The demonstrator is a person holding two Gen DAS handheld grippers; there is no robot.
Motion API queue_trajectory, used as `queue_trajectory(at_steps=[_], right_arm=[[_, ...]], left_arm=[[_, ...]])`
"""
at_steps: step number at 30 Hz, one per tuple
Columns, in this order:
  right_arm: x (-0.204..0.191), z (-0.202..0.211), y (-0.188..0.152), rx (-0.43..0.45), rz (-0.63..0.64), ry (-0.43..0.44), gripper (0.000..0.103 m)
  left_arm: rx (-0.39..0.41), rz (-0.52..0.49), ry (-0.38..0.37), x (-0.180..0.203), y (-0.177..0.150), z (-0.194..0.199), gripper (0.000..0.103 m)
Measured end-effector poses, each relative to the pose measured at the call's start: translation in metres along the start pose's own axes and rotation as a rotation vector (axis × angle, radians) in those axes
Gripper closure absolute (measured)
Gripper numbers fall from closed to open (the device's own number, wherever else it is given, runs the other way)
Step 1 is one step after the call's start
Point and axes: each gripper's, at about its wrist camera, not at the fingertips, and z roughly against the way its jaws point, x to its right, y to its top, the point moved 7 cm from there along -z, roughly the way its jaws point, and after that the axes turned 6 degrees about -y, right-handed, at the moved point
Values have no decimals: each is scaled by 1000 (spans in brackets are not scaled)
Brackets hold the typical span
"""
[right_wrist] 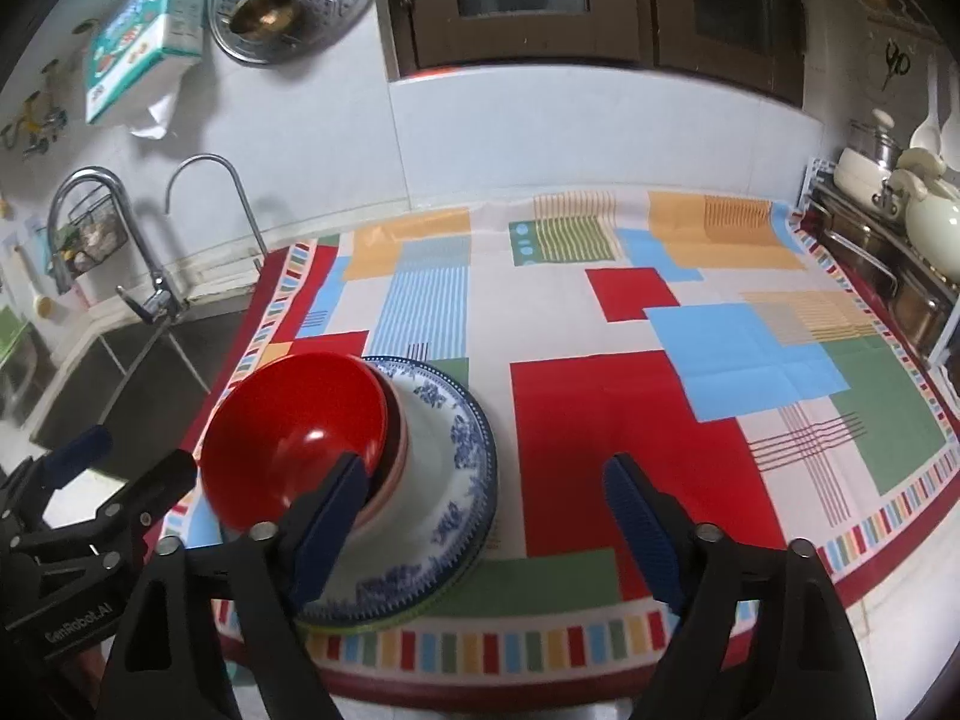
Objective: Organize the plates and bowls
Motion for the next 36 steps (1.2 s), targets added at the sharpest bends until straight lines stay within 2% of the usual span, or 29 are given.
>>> queue_trajectory(at_steps=[5,11,23,36], right_arm=[[19,35,-13,69,2,-5,12],[43,75,-34,124,8,-13,11],[70,133,-73,162,19,-10,10],[84,167,-97,190,-5,7,10]], left_arm=[[47,-6,21,18,-17,30,0],[60,2,34,38,-39,64,0],[120,13,60,64,-67,123,0],[134,10,71,78,-87,152,0]])
